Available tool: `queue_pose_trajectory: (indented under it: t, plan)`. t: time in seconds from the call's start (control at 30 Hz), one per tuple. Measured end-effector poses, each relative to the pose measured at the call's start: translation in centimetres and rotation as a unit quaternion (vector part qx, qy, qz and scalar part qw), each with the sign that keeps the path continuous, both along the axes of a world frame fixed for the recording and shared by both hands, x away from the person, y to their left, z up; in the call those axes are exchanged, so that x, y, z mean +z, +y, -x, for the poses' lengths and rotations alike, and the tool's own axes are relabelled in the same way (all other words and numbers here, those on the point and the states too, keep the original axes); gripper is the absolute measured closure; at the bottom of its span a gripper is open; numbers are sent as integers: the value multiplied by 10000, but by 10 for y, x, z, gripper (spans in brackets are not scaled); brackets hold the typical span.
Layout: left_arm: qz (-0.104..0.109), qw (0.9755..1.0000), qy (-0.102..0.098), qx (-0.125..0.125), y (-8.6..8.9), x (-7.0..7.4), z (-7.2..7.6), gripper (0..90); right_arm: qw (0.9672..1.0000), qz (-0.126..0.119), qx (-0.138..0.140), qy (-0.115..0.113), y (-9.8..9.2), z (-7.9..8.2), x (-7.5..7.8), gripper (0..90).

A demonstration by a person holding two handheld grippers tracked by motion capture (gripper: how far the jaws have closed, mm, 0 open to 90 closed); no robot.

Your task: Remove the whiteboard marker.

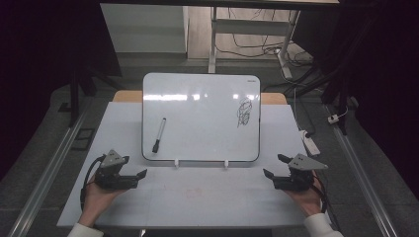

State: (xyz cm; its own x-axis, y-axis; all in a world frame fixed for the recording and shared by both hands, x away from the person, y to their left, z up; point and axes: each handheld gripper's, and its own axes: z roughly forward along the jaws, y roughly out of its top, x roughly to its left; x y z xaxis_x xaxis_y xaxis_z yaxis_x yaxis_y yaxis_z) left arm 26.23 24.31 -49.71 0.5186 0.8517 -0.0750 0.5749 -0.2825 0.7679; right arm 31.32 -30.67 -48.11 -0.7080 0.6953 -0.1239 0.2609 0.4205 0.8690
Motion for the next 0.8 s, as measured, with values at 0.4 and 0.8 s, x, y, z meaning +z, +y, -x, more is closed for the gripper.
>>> queue_pose_trajectory:
  t: [0.4,0.8]
  plan:
    - [21,9999,6,158,7,3,4,185,10000,-15,1,-53,1,1,1,236]
    - [-82,9995,-155,270,3,22,-2,216,10000,76,5,-27,5,1,-3,240]
